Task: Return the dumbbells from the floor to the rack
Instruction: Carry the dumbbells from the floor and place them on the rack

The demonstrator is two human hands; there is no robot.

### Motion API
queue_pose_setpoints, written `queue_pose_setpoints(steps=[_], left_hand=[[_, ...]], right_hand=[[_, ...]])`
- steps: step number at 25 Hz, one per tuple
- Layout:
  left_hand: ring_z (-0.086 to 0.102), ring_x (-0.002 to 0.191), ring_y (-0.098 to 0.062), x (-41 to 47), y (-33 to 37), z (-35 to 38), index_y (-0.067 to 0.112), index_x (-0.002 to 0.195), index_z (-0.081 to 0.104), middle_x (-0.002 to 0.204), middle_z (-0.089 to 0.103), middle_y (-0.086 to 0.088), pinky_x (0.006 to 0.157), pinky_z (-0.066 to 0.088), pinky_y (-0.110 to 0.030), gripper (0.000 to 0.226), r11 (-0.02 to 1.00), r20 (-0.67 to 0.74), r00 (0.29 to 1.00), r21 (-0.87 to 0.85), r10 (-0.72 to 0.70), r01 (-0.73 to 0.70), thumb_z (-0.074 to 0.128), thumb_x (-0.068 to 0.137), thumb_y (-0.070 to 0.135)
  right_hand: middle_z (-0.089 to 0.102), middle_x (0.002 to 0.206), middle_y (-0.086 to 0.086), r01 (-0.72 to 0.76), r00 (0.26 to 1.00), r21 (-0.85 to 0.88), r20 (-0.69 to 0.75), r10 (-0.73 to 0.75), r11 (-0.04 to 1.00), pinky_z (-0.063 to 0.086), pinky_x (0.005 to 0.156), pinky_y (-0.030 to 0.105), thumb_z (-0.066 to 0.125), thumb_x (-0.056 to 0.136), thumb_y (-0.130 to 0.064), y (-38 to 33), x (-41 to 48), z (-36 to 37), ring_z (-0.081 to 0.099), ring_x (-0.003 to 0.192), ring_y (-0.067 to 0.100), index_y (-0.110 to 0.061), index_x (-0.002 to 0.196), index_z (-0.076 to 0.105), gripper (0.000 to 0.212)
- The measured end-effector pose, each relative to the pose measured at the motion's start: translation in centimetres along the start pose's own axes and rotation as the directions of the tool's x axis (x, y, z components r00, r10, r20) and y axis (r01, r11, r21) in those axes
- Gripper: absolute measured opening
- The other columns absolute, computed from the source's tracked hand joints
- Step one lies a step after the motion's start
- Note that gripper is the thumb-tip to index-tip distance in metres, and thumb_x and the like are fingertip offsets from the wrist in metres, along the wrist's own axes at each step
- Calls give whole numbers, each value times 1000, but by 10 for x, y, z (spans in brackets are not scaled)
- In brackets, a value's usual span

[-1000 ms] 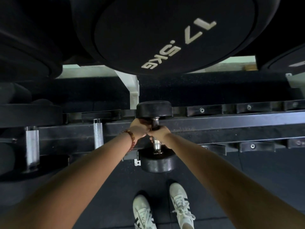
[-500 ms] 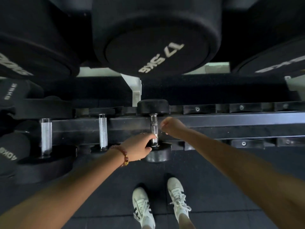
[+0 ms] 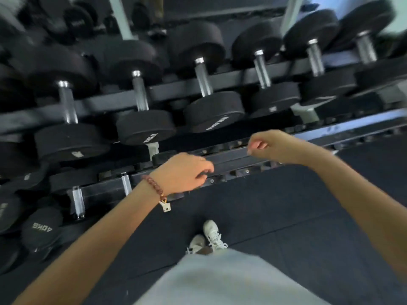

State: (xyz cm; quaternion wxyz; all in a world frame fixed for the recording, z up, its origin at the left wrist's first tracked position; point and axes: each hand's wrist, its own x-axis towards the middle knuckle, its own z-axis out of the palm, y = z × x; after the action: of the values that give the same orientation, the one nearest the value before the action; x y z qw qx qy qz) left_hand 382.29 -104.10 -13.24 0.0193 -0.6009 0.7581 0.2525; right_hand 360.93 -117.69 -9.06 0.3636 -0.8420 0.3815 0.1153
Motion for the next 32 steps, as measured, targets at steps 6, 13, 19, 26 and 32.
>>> queue_pose_setpoints(steps=[6, 13, 19, 26, 32], left_hand=[[58, 105, -1, 50, 123, -75, 29, 119, 59, 115, 64, 17, 92, 45, -23, 27, 934, -53, 936, -67, 349, -352, 50, 94, 25], [58, 102, 4, 128, 298, -86, 30, 117, 59, 114, 63, 17, 91, 47, -24, 25, 744, 161, 730, -42, 664, -667, 47, 95, 25], [60, 100, 4, 224, 480, -38, 28, 115, 61, 112, 63, 18, 91, 49, -26, 25, 566, 301, 523, -74, 797, -821, 48, 94, 24], [59, 99, 2, 323, 683, 26, 28, 118, 58, 111, 63, 16, 91, 49, -27, 28, 453, 424, 397, -34, 814, -891, 47, 94, 21], [59, 101, 2, 407, 826, 61, 32, 117, 58, 111, 64, 16, 92, 49, -27, 25, 389, 454, 322, -60, 831, -919, 47, 95, 31]], right_hand=[[67, 88, -3, -137, 928, 152, -326, 181, 979, 50, 80, 32, 57, 91, -30, 40, -175, -56, 64, 84, 13, -20, 90, 64, 13], [64, 81, -12, -309, 730, 355, -506, 459, 883, 43, 74, 23, 60, 91, -25, 122, -326, -35, 58, 74, 3, -22, 85, 64, 8], [69, 86, -9, -392, 512, 522, -560, 651, 757, 48, 80, 24, 57, 92, -27, 240, -459, -35, 64, 83, 8, -22, 81, 66, 15], [63, 76, -17, -419, 263, 637, -596, 758, 647, 40, 67, 8, 57, 92, -26, 390, -611, -80, 55, 67, -10, -20, 82, 66, 14], [58, 70, -14, -409, 157, 710, -564, 811, 573, 39, 61, 8, 58, 91, -29, 503, -695, -97, 52, 60, -9, -25, 75, 60, 17]])
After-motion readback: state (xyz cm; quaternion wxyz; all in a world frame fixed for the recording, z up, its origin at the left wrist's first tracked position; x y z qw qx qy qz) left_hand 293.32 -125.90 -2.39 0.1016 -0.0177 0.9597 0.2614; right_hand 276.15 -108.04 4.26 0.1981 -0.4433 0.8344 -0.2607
